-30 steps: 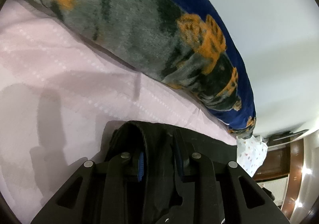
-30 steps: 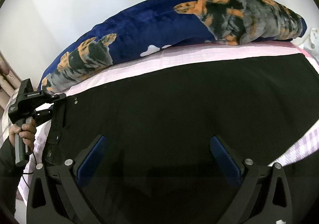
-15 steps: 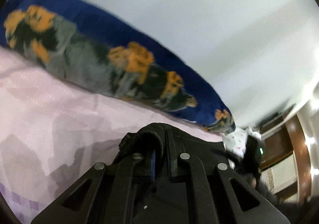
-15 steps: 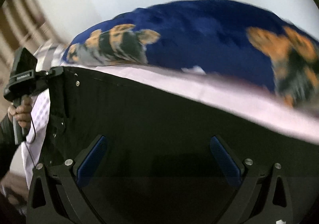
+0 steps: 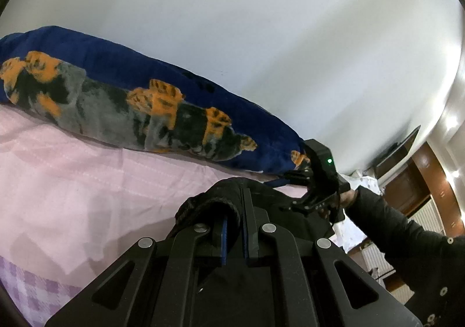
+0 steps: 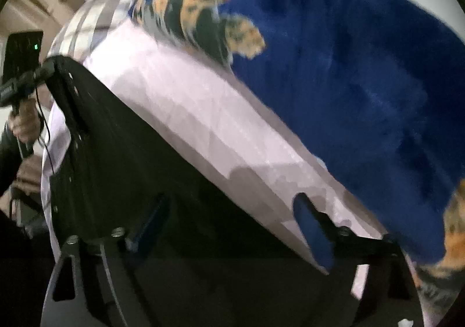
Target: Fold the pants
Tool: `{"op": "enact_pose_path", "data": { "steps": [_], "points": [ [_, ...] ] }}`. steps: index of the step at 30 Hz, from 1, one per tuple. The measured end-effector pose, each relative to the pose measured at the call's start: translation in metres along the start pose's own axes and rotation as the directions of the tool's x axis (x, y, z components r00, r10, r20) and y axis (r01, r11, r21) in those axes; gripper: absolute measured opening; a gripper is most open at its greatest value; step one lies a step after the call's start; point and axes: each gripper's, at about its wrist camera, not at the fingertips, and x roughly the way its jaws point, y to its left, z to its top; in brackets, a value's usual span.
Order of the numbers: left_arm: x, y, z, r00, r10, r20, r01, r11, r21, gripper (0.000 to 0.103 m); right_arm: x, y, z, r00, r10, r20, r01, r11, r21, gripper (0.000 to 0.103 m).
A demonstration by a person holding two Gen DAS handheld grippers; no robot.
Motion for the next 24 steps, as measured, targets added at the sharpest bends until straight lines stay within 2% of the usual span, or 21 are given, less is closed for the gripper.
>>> {"op": "enact_pose_path", "data": {
  "steps": [5,7,10,14,18,20,24],
  "points": [
    [0.002,0.001,0.003,1.000,0.020,-0.017,-0.020,1.000,0.017,0.007,0.004,-0.021,-0.015,0.999,0.014,-0.050,-0.013,1.000,0.002,0.055],
    [0.004,0.000,0.003,1.000,0.024,-0.019,-0.023,0.999,0.026,0.007,0.002,-0.029,-0.023,0.998,0.009,-0.061,-0.009,1.000,0.001,0.040],
    [0.002,-0.002,0.003,0.999,0.030,-0.016,-0.030,0.999,0.033,0.007,-0.001,-0.033,-0.030,0.998,-0.005,-0.059,0.005,1.000,-0.003,0.027],
    [0.002,-0.002,0.003,0.999,0.034,-0.009,-0.034,0.999,0.033,0.007,-0.005,-0.034,-0.038,0.996,-0.065,-0.056,0.065,0.998,-0.005,0.020],
    [0.004,-0.004,0.004,0.998,0.068,0.000,-0.067,0.996,0.050,0.007,-0.022,-0.023,-0.048,0.988,-0.154,0.014,0.154,0.988,-0.015,0.012],
    [0.001,-0.005,0.003,0.997,0.075,0.008,-0.076,0.995,0.064,0.007,-0.033,-0.013,-0.055,0.978,-0.201,0.056,0.201,0.980,-0.003,0.011],
    [-0.011,-0.016,-0.006,0.996,0.091,0.017,-0.092,0.990,0.110,0.007,-0.065,0.020,-0.079,0.941,-0.304,0.148,0.301,0.953,0.040,0.011]
  ]
}}
